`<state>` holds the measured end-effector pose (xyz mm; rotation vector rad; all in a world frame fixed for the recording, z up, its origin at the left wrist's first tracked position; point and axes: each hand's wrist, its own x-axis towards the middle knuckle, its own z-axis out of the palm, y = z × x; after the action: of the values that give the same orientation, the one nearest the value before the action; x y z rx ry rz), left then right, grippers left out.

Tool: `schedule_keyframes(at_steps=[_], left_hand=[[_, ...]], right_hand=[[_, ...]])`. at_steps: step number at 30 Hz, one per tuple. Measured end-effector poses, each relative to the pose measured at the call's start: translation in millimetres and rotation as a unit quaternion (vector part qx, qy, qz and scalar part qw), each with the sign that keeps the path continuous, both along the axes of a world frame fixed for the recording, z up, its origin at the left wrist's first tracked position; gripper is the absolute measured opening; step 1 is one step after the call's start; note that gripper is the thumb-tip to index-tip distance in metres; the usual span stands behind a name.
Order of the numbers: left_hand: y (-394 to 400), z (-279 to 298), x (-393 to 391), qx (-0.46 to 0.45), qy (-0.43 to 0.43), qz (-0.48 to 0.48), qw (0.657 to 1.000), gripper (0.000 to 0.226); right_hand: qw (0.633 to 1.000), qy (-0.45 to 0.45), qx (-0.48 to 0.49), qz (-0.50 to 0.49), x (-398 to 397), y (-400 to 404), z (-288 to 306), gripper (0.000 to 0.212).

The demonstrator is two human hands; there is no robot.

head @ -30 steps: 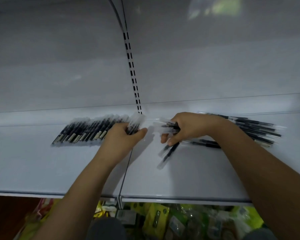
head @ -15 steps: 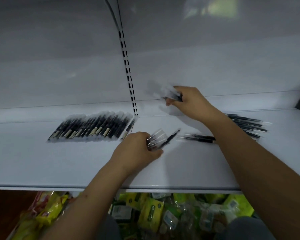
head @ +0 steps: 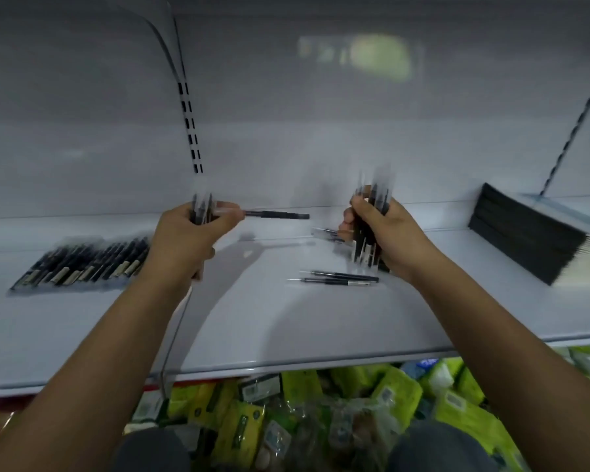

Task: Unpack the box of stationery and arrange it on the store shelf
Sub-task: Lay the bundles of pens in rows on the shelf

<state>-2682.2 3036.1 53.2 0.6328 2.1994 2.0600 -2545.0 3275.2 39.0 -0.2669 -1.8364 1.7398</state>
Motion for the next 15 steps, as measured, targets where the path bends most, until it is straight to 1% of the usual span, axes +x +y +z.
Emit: schedule_keyframes(at_steps=[3,6,8,11,13,15], left_hand=[[5,-3,2,0.021,-0.023,-0.016,0.999,0.016],[9,-5,5,0.046,-0.015,-0.032,0.998,0.012],[11,-4,7,0.019,0.002,-0.047,0.999,0.010],[11,-1,7,-0.058,0.048,-0.085,0.994,0.014],[12,1,6,-0.092,0.074,-0.097,0.988,0.013],[13,-1,5,-0.100,0.087,-0.095,0.987,0.011]], right_hand=[[1.000,0.012,-0.003,-0.024,21,1,-9,0.016],[0.998,0.002,0.027,-0.052,37,4,-16,0.021],[0.995,-0.026,0.063,-0.067,44,3,-21,0.028],[0.987,-0.067,0.108,-0.097,52,-1,-29,0.036],[0.987,-0.078,0.098,-0.099,55,-2,-33,0.038],[0.987,-0.089,0.094,-0.090,53,-3,-32,0.038]])
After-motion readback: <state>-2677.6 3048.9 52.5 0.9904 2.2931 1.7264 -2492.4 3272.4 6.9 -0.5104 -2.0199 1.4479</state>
